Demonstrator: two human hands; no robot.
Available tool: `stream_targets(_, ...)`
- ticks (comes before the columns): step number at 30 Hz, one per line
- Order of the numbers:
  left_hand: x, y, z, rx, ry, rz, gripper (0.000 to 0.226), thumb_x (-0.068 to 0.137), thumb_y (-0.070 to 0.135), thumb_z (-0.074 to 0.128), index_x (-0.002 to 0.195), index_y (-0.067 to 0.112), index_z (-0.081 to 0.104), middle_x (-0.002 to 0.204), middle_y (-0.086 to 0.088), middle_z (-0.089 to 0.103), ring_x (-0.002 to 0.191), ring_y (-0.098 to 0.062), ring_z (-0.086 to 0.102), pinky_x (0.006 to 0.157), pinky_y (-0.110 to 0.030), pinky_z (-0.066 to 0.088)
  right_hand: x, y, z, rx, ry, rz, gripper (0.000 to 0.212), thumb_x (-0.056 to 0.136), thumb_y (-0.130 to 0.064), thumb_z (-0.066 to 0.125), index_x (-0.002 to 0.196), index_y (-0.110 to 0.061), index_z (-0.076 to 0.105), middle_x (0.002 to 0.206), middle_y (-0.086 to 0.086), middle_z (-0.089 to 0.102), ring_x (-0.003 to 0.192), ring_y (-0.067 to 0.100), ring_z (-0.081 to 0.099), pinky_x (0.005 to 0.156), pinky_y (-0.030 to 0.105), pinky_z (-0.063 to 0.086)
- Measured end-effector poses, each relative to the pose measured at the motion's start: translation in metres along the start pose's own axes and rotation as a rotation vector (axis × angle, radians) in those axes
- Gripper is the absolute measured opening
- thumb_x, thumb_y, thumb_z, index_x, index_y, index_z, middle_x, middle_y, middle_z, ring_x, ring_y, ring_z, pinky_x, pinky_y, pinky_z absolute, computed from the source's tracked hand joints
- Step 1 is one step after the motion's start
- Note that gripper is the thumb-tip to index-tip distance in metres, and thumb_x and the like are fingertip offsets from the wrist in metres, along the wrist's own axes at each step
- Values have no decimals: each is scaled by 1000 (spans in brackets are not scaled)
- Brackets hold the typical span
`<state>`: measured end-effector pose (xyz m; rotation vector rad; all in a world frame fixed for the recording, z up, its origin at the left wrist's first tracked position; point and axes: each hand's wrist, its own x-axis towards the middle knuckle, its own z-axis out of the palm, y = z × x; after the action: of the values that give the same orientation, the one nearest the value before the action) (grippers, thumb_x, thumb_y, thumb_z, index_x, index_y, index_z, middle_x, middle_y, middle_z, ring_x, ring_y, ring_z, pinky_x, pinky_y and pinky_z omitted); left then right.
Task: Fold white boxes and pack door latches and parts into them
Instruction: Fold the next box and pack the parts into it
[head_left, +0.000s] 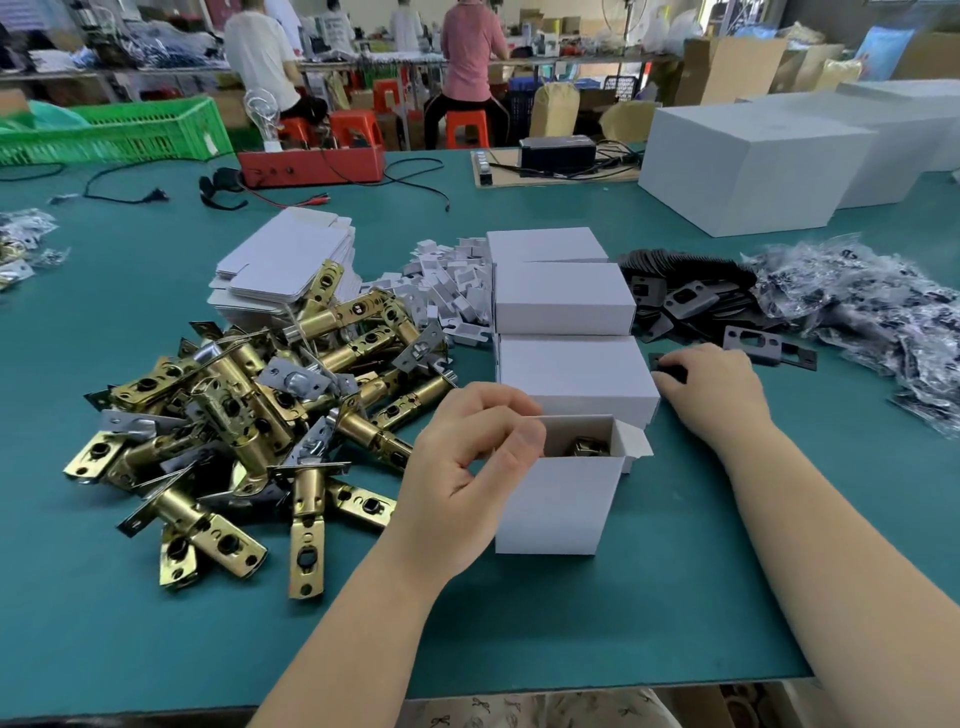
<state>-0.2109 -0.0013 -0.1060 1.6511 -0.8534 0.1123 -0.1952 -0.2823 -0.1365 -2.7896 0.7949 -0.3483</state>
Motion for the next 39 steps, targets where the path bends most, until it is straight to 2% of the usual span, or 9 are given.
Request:
stream_targets(10, -1, -3, 2, -21, 11, 0, 32, 91, 40, 46, 63, 28, 57, 97, 10, 61, 98, -9, 56, 83, -12, 38, -8, 3, 0, 150, 153, -44, 23, 96, -15, 52, 109, -8, 70, 106, 19, 60, 105, 35, 50, 80, 34, 36)
stream_targets(16, -2, -3, 0, -30, 12, 5, 26, 90, 40, 47, 66, 35, 55, 96, 7, 61, 100, -9, 56, 84, -14, 38, -9, 20, -8, 155, -42, -2, 21, 93, -21, 58, 106, -17, 73, 112, 14, 63, 107, 33, 53, 87, 36, 44)
stream_targets(20, -2, -4, 0, -37, 3, 8, 25, 90, 41, 47, 67, 39, 55, 96, 8, 61, 100, -12, 56, 83, -16, 39, -5, 20, -5, 240, 7, 46, 20, 95, -17, 51, 101, -13, 70, 105, 11, 63, 97, 29, 53, 80, 36, 42)
stream_targets(23, -2, -5, 0, -32, -11, 4, 27, 89, 42, 47, 65, 32, 54, 95, 7, 61, 100, -14, 57, 82, -23, 41, -3, 15, -6, 835, 70, 289, 18, 96, -12, 41, 96, -12, 59, 99, 11, 62, 77, 20, 54, 65, 32, 42)
stream_targets(25, -2, -5, 0, -28, -21, -4, 28, 88, 43, 48, 65, 28, 54, 95, 6, 60, 101, -12, 56, 82, -22, 41, -1, 15, -10, 1273, 105, 436, 20, 98, -10, 35, 107, -9, 53, 93, 11, 65, 69, 16, 62, 58, 24, 47)
stream_targets(29, -3, -5, 1, -4, -26, 10, 26, 85, 42, 51, 69, 21, 56, 93, 5, 59, 95, -4, 54, 79, -15, 37, -1, 23, -17, 1676, -73, 524, 46, 103, -44, 29, 111, -6, 52, 90, 17, 67, 67, 20, 68, 53, 22, 54)
stream_targets(31, -3, -5, 1, 8, -25, 16, 24, 84, 40, 51, 69, 22, 56, 91, 4, 60, 93, -2, 54, 79, -14, 37, -3, 20, -16, 1680, -133, 486, 43, 102, -42, 34, 107, -3, 54, 84, 15, 70, 67, 20, 68, 54, 24, 56)
stream_targets(34, -3, -6, 1, 12, -26, 18, 23, 84, 39, 52, 70, 22, 56, 92, 4, 60, 92, -1, 53, 79, -15, 37, -7, 10, -15, 1629, -98, 480, 21, 101, -16, 37, 102, -2, 52, 80, 15, 68, 53, 17, 68, 48, 22, 54)
stream_targets(39, -3, -8, 0, 36, -31, 51, 18, 82, 39, 54, 73, 24, 54, 93, 3, 59, 100, -7, 55, 84, -18, 40, -14, -5, -26, 1420, 3, 375, 22, 100, -13, 35, 86, -15, 53, 87, 8, 67, 55, 13, 67, 45, 21, 51)
